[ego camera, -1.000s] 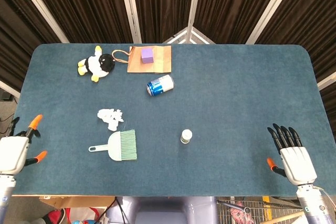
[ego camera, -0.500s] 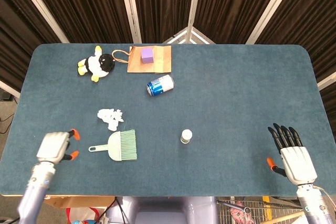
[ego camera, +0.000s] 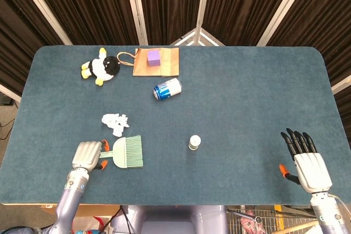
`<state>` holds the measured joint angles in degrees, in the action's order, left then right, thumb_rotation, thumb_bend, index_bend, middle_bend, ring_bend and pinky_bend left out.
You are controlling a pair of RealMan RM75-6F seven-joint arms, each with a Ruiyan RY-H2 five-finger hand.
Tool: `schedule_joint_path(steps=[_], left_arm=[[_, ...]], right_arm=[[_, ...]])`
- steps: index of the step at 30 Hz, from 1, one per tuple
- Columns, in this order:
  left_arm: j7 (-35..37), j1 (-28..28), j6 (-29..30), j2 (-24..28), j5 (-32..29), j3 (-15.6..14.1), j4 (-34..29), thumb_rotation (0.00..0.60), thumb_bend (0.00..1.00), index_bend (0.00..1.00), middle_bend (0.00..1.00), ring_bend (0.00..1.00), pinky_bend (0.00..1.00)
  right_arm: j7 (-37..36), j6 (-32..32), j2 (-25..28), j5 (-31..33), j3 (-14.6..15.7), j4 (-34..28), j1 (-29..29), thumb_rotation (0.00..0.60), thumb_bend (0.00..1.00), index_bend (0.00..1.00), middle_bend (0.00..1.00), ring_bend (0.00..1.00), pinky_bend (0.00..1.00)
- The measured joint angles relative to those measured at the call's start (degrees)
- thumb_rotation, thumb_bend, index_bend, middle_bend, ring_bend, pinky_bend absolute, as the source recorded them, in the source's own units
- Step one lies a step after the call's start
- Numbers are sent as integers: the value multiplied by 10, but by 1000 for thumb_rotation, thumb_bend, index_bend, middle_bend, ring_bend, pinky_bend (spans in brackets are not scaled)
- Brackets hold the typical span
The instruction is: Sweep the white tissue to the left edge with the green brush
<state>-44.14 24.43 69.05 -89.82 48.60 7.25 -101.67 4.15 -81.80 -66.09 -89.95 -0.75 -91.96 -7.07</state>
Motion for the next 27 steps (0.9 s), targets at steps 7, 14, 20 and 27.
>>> schedule_joint_path(steps=[7,14,20,27], left_arm=[[2,6,9,-12,-15,-1,18,600,385,440,1000,1000,1000],[6,11,10,-16,-26,-2,30,600,435,450,1000,1000,1000],[8,14,10,-21,-36,-9,43,600,529,476,1000,1000,1000],[21,13,12,-16,-35,-14,48,600,628,617,1000,1000,1000]], right_arm=[[-3,2,1,2,0,0,0,600,321,0,0,0,11],[-3,2,1,4,-1,-3,0,600,321,0,0,0,10],[-2,1,1,4,-2,-2,0,600,321,0,0,0,11],[-2,3,1,6,-3,-3,-1,600,321,0,0,0,11]])
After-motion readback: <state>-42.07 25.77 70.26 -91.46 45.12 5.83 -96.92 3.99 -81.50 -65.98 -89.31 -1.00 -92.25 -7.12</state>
